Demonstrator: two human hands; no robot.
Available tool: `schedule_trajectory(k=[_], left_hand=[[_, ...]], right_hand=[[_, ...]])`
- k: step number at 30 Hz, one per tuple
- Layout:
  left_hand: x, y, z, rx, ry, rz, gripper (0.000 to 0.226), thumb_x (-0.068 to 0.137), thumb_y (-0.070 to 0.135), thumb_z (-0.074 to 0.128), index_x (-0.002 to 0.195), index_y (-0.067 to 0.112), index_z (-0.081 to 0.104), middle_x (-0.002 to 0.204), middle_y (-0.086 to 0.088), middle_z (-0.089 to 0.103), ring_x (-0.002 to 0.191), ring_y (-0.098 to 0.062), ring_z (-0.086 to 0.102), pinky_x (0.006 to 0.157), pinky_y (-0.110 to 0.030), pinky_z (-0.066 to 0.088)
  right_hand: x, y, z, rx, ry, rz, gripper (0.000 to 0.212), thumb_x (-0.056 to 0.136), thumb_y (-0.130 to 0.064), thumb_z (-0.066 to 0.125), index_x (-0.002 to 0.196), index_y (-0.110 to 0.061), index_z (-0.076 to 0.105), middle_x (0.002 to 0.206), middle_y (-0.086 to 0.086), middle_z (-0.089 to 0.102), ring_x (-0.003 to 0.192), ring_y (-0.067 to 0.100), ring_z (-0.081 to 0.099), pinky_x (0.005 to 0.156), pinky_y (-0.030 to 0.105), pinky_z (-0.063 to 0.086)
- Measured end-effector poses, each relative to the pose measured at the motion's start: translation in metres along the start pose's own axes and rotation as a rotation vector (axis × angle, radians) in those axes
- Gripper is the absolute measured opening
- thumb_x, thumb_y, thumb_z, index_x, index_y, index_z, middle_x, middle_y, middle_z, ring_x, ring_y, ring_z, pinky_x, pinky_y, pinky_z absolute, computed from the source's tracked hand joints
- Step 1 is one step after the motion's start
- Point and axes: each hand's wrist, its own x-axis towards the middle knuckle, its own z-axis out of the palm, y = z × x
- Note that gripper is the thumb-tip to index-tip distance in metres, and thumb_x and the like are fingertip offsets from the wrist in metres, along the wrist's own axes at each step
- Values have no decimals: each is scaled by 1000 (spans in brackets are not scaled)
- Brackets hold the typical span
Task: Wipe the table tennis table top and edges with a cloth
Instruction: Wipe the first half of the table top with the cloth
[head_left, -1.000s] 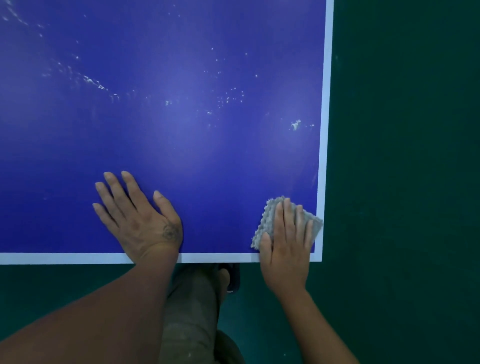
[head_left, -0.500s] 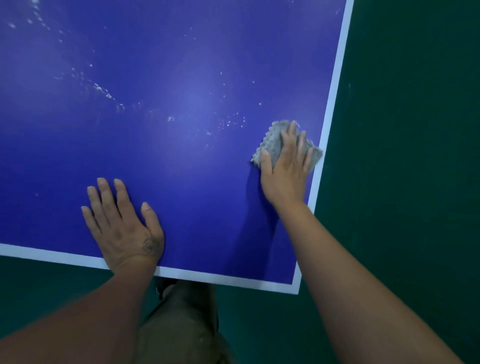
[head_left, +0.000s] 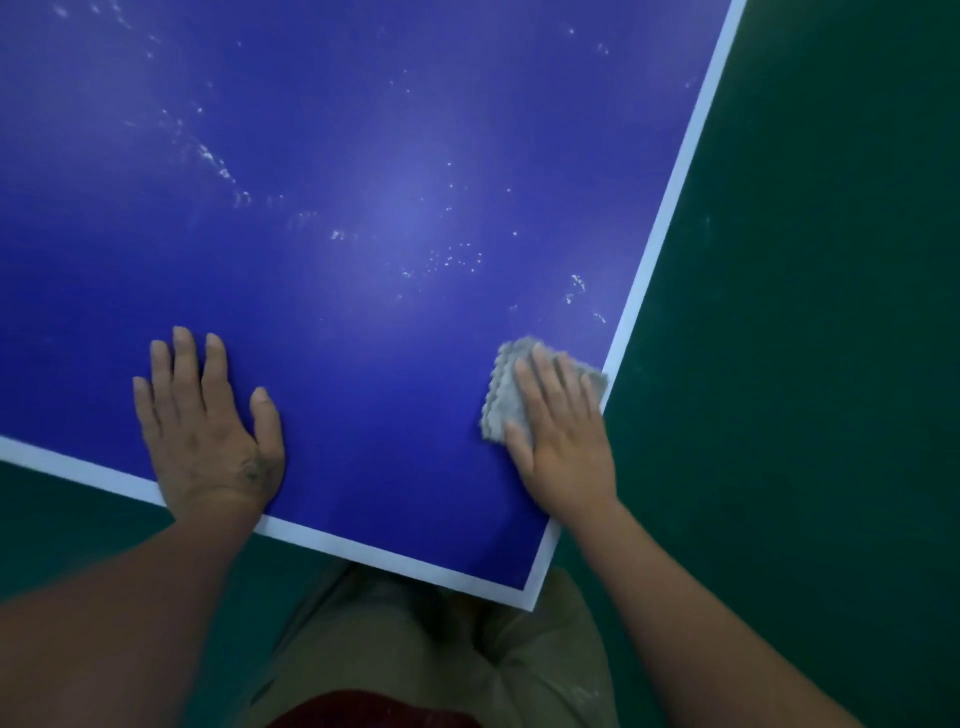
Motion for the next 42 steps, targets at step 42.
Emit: schedule_trajectory(k=[42], left_hand=[[-116,193,66,-39,201,-617,67,111,41,33,170,10,24,180,-5,14,168,-23,3,136,-50,4]], right_hand=[[106,84,-38,-136,65,-590,72,107,-60,41,168,-23,31,177,6,23,160,31,27,122,52,26]])
